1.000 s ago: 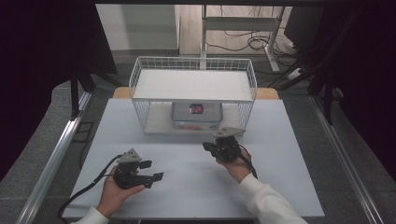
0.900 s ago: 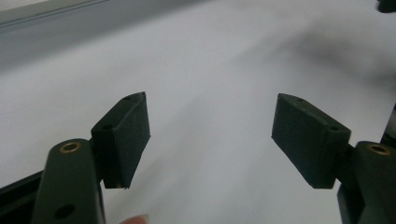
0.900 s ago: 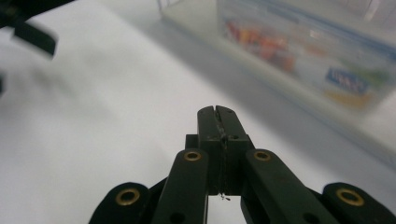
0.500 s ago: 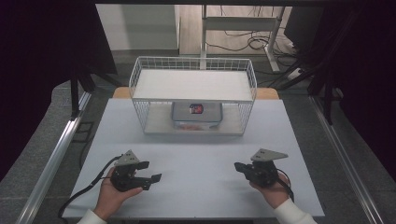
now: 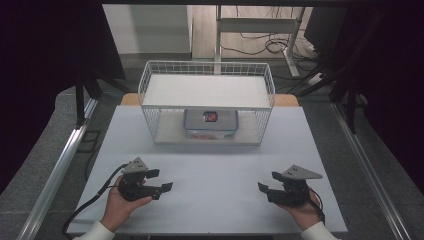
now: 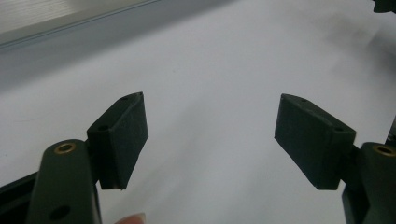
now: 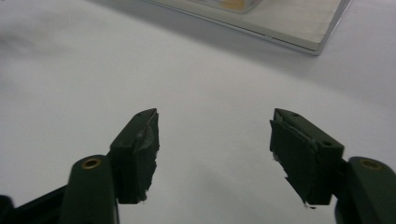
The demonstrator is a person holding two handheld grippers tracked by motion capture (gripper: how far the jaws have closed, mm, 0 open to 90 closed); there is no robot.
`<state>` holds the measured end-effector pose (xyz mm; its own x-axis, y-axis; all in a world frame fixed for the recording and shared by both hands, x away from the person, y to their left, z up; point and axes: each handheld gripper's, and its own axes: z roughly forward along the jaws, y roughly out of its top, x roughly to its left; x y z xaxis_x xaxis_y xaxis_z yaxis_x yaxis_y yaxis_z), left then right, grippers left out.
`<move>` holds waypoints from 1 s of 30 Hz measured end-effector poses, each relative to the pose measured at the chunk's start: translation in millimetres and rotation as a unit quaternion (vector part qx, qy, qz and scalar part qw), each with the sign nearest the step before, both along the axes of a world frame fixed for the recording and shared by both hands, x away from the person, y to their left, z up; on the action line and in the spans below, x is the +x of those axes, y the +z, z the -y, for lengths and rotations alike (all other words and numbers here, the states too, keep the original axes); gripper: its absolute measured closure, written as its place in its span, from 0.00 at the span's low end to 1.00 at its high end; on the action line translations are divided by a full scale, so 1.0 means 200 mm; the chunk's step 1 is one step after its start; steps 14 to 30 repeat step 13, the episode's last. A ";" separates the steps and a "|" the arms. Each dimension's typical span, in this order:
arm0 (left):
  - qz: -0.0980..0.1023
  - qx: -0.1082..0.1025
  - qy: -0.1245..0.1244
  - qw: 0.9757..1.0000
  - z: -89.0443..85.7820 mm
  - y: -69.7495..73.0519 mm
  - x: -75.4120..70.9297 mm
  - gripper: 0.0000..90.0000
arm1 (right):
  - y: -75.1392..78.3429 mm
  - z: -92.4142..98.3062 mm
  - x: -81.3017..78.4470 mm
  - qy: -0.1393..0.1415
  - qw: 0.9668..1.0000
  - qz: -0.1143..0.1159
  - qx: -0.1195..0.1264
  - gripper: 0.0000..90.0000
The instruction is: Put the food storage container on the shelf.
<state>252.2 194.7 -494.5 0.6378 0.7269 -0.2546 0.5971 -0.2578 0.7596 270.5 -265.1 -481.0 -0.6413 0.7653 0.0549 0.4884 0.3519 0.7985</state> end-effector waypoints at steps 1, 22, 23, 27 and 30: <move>0.000 0.000 0.000 1.000 0.00 0.00 0.00 0.27 | 0.00 0.00 0.00 0.000 1.000 -0.002 0.002 0.34; -0.015 -0.024 0.007 1.000 0.00 0.01 0.02 0.26 | 0.03 0.02 0.02 -0.014 0.999 0.024 0.022 0.28; -0.015 -0.024 0.007 1.000 0.00 0.01 0.02 0.26 | 0.03 0.02 0.02 -0.014 0.999 0.024 0.022 0.28; -0.015 -0.024 0.007 1.000 0.00 0.01 0.02 0.26 | 0.03 0.02 0.02 -0.014 0.999 0.024 0.022 0.28; -0.015 -0.024 0.007 1.000 0.00 0.01 0.02 0.26 | 0.03 0.02 0.02 -0.014 0.999 0.024 0.022 0.28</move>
